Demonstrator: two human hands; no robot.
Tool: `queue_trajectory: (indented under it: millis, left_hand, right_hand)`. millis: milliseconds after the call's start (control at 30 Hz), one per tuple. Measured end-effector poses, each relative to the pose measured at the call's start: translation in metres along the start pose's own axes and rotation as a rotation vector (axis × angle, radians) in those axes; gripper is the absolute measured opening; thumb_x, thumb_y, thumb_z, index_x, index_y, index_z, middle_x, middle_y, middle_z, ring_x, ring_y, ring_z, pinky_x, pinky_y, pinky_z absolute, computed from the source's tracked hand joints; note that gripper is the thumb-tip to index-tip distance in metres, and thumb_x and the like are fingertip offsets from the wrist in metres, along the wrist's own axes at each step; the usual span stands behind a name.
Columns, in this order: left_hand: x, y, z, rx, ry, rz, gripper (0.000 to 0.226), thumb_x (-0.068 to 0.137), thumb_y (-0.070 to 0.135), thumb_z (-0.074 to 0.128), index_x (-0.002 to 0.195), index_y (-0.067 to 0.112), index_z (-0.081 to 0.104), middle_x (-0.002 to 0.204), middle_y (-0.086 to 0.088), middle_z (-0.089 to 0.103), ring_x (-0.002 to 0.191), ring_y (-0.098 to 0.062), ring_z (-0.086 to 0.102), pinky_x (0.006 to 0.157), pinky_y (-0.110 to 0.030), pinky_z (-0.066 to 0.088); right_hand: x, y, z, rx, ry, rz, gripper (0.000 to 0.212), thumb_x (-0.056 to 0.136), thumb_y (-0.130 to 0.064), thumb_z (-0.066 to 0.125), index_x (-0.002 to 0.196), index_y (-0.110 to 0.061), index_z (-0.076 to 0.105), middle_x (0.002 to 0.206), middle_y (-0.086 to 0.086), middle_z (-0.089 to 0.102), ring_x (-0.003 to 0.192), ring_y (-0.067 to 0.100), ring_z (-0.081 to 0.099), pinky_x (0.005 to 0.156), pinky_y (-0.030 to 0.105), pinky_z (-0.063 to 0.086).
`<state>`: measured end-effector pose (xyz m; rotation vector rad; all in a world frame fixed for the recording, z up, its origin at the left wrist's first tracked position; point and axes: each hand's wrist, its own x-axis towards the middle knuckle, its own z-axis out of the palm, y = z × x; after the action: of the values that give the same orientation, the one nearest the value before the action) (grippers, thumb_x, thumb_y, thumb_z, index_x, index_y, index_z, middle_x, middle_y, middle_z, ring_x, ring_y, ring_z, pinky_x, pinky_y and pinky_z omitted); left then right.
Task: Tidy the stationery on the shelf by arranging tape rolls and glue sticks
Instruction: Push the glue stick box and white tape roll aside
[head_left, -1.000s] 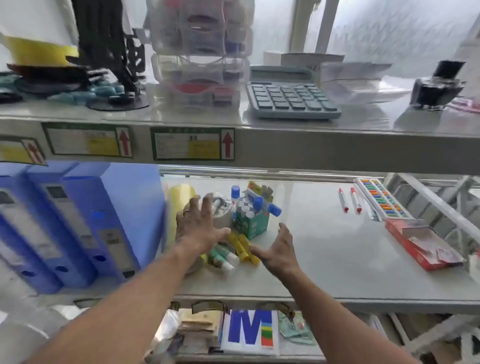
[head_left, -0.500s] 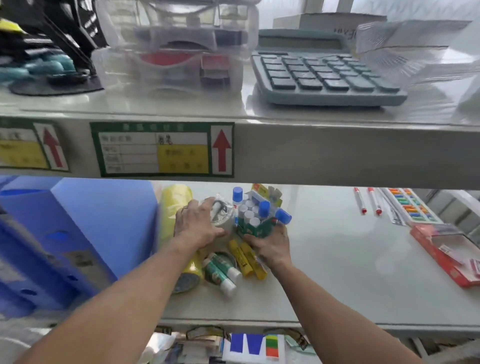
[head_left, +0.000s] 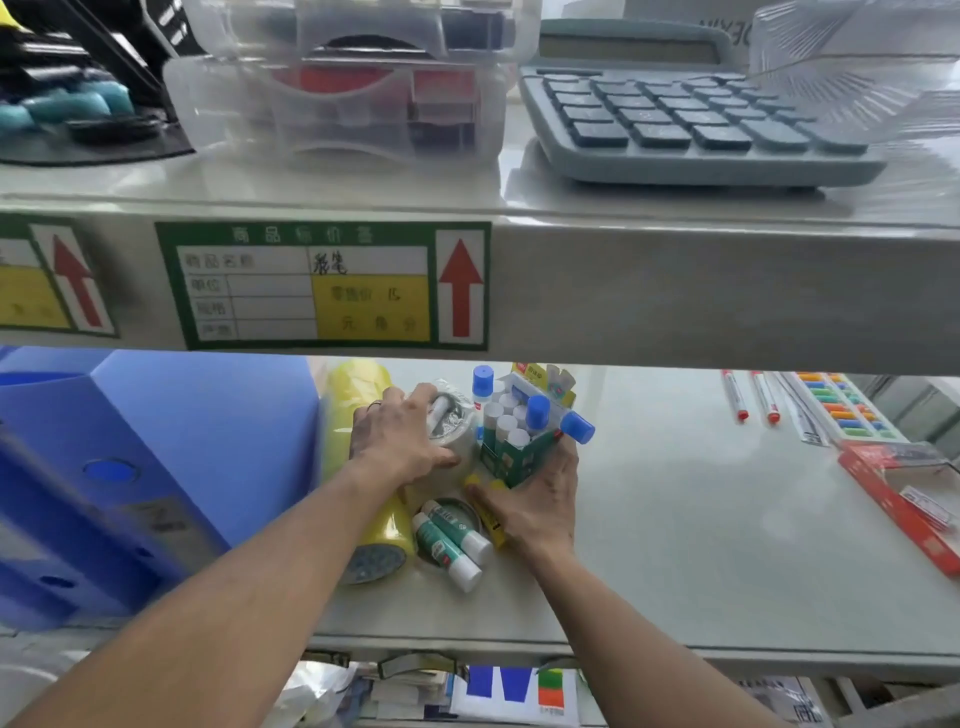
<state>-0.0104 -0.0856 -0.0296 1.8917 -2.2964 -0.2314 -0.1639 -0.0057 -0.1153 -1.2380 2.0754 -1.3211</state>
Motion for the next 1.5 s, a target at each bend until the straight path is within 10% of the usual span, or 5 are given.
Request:
queue_trajectory:
  millis: [667,933,1267,1500]
  left_hand:
    - [0.017,0.021,0.009,-0.192,0.030,0.008,0.084,0.058,0.050,0.075,0.136,0.036,0.046,0.122,-0.007,0.052,0.108,-0.029,0.057,0.085,-0.035,0.051]
    - [0.034,0.089,0.011,-0.154,-0.032,0.029,0.042,0.061,0.057,0.072,0.073,0.023,0.052,0.082,-0.001,0.056,0.096,-0.028,0.059,0.070,-0.028,0.040]
    - [0.007,0.222,0.051,-0.295,-0.053,0.198,0.081,0.059,0.048,0.078,0.134,0.033,0.051,0.121,-0.008,0.052,0.110,-0.030,0.055,0.087,-0.033,0.048]
    - [-0.010,0.305,0.070,-0.290,-0.052,0.244,0.078,0.063,0.049,0.076,0.132,0.032,0.046,0.118,-0.007,0.047,0.107,-0.029,0.052,0.079,-0.032,0.046]
  right_hand:
    - [0.050,0.011,-0.015,-0.003,0.043,0.029,0.088,0.063,-0.047,0.090,0.130,-0.022,0.039,0.123,-0.001,0.055,0.110,0.019,0.059,0.088,0.032,0.049]
    - [0.084,0.048,-0.071,-0.029,0.049,0.056,0.086,0.059,-0.043,0.092,0.125,-0.023,0.039,0.123,0.000,0.057,0.112,0.021,0.060,0.088,0.031,0.047]
    - [0.099,0.119,-0.195,-0.037,0.138,0.097,0.098,0.053,-0.050,0.093,0.129,-0.031,0.033,0.130,0.000,0.060,0.116,0.023,0.063,0.100,0.044,0.052]
    - [0.109,0.155,-0.267,-0.060,0.178,0.138,0.102,0.049,-0.057,0.091,0.130,-0.035,0.034,0.131,-0.003,0.063,0.118,0.023,0.063,0.101,0.046,0.052]
